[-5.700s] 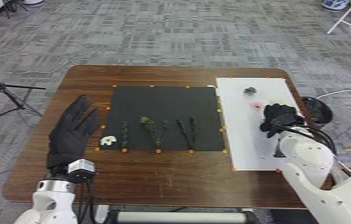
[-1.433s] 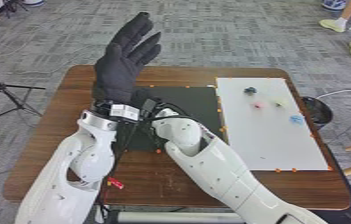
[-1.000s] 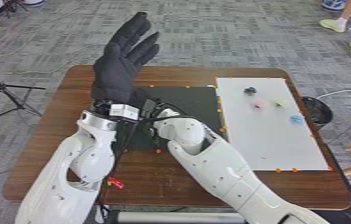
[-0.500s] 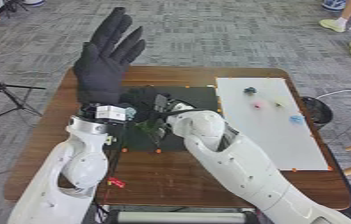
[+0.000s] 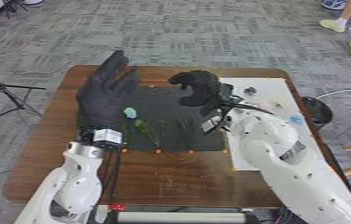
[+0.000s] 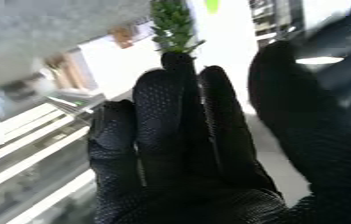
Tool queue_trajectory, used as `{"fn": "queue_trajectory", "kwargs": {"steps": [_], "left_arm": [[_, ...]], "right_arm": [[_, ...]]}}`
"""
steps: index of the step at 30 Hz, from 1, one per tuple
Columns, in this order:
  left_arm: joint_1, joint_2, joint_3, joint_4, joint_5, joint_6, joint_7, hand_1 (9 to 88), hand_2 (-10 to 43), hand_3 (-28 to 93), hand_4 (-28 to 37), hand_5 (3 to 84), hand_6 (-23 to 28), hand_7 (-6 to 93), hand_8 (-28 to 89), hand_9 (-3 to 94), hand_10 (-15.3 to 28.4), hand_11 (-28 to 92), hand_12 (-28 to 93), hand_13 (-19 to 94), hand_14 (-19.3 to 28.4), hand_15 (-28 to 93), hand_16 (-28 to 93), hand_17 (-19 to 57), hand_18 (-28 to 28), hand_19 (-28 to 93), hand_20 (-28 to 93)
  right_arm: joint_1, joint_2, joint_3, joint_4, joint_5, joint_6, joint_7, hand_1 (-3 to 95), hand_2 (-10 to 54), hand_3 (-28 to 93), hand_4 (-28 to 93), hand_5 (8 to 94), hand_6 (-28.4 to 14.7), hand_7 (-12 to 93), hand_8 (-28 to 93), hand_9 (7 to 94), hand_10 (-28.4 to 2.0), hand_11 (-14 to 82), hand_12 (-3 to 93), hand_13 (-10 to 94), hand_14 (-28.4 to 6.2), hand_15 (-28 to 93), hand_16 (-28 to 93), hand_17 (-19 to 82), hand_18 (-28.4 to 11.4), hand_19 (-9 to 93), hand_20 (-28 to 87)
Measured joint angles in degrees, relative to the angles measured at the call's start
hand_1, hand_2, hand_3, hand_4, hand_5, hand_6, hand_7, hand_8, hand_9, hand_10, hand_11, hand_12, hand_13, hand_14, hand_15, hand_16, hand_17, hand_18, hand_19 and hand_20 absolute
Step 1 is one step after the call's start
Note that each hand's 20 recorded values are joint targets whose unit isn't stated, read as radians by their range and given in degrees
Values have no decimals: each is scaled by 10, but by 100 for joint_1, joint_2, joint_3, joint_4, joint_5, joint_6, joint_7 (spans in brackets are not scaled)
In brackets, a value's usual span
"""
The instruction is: Arrange flowers
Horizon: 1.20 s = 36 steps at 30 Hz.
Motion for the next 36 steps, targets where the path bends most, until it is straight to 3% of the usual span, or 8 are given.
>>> {"fn": "queue_trajectory", "kwargs": {"steps": [6, 11, 14, 18, 23, 27, 31, 36], "left_arm": [[523, -88, -174, -3, -3, 113, -33, 235, -59, 675, -283, 247, 24, 223, -116, 196, 102, 144, 174, 174, 151, 107, 66, -152, 202, 385, 73], [545, -119, -177, 47, -4, 173, -14, 235, -59, 676, -283, 246, 23, 224, -117, 195, 102, 147, 174, 174, 150, 107, 67, -152, 201, 384, 73], [521, -125, -177, 51, -4, 189, -17, 235, -59, 676, -283, 246, 23, 225, -117, 195, 102, 148, 173, 175, 150, 108, 67, -152, 201, 385, 74], [528, -131, -177, 51, 9, 208, -42, 235, -60, 677, -283, 245, 23, 226, -118, 195, 101, 148, 172, 175, 150, 108, 67, -152, 201, 384, 74], [658, -131, -232, 10, 85, 264, -93, 234, -60, 677, -283, 245, 23, 227, -119, 194, 102, 147, 172, 174, 149, 108, 67, -152, 201, 384, 74], [822, -137, -286, -27, 96, 321, -95, 235, -60, 678, -283, 244, 23, 228, -119, 195, 102, 148, 172, 174, 149, 108, 67, -152, 200, 384, 75], [950, -177, -335, -44, 96, 364, -93, 234, -61, 678, -283, 244, 23, 228, -119, 194, 102, 149, 172, 174, 149, 108, 67, -152, 200, 384, 75], [1010, -224, -356, -47, 93, 379, -83, 235, -60, 677, -283, 243, 22, 228, -119, 194, 101, 149, 172, 173, 149, 107, 67, -153, 200, 384, 75]], "right_arm": [[-169, 373, 59, -3, -393, -656, -650, 458, 8, 886, -250, 318, 55, 149, -119, 580, -133, 559, 589, 628, -110, 827, 384, 350, -204, 926, 517], [52, 132, -234, 87, -832, -1667, -697, 374, -19, 845, -274, 298, 35, 148, -117, 581, -135, 550, 491, 641, -112, 840, 325, 367, -209, 932, 520], [98, 126, -373, 85, -798, -1482, -263, 322, -51, 812, -281, 386, 11, 144, -103, 558, -136, 573, 371, 635, -107, 836, 314, 363, -205, 932, 506], [-94, 294, -241, -5, -780, -263, 536, 333, -94, 772, -283, 501, 11, 232, -131, 536, -133, 548, 348, 620, -98, 824, 313, 356, -192, 930, 495], [-592, 729, 475, -124, -1222, 876, 1040, 403, -95, 691, -283, 522, 9, 287, -151, 549, -117, 383, 259, 597, -91, 805, 302, 342, -186, 917, 499], [-1003, 1085, 1210, -137, -1563, 777, 1499, 467, -95, 577, -283, 496, -10, 266, -146, 534, -124, 296, 233, 583, -93, 796, 293, 332, -189, 908, 503], [-1274, 1331, 1735, 1, -1574, 490, 1869, 364, -95, 714, -283, 379, -47, 234, -118, 412, -142, 208, 214, 521, -97, 774, 251, 303, -191, 882, 501], [-1333, 1383, 2029, 150, -1564, -523, 2068, 342, -95, 724, -283, 327, -70, 198, -101, 357, -154, 189, 220, 482, -106, 779, 224, 275, -199, 864, 507]]}}
